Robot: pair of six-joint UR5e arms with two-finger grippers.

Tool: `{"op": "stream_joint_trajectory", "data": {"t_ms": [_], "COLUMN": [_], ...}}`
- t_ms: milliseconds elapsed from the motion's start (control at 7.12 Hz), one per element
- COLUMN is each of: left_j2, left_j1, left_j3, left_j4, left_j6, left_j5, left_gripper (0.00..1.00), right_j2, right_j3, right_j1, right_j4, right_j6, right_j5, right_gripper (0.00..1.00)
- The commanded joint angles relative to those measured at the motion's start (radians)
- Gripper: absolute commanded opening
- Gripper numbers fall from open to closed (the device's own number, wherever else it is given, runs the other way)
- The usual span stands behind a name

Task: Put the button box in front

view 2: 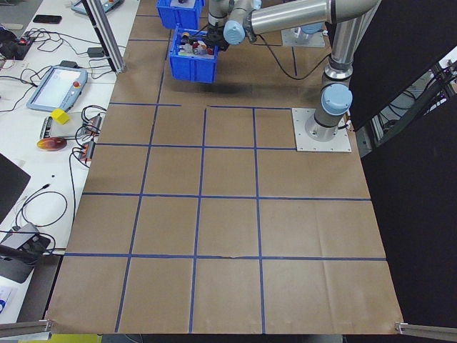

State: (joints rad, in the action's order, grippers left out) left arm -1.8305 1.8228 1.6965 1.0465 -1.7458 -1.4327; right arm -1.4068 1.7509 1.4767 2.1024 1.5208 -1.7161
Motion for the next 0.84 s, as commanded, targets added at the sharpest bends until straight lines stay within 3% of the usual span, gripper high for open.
{"op": "stream_joint_trajectory", "data": {"t_ms": [0,702], "left_j2": [-0.168,-0.253], "left_j1": [0.007,0.013], "left_j3": [-0.188,-0.212], "left_j4": [0.018,0.017], "left_j6": [-0.014,-0.075], "left_j5": [0.015,0.024], "left_gripper": [0.02,0.03], "right_j2": [-0.108,-0.250], "right_j3": [0.134,0.281], "right_j1": [-0.083,-0.130], "right_j4": [0.001,-0.042], "right_j6": [0.111,0.193], "right_j5": [0.033,0.076], "right_gripper": [0.08,0.08]}}
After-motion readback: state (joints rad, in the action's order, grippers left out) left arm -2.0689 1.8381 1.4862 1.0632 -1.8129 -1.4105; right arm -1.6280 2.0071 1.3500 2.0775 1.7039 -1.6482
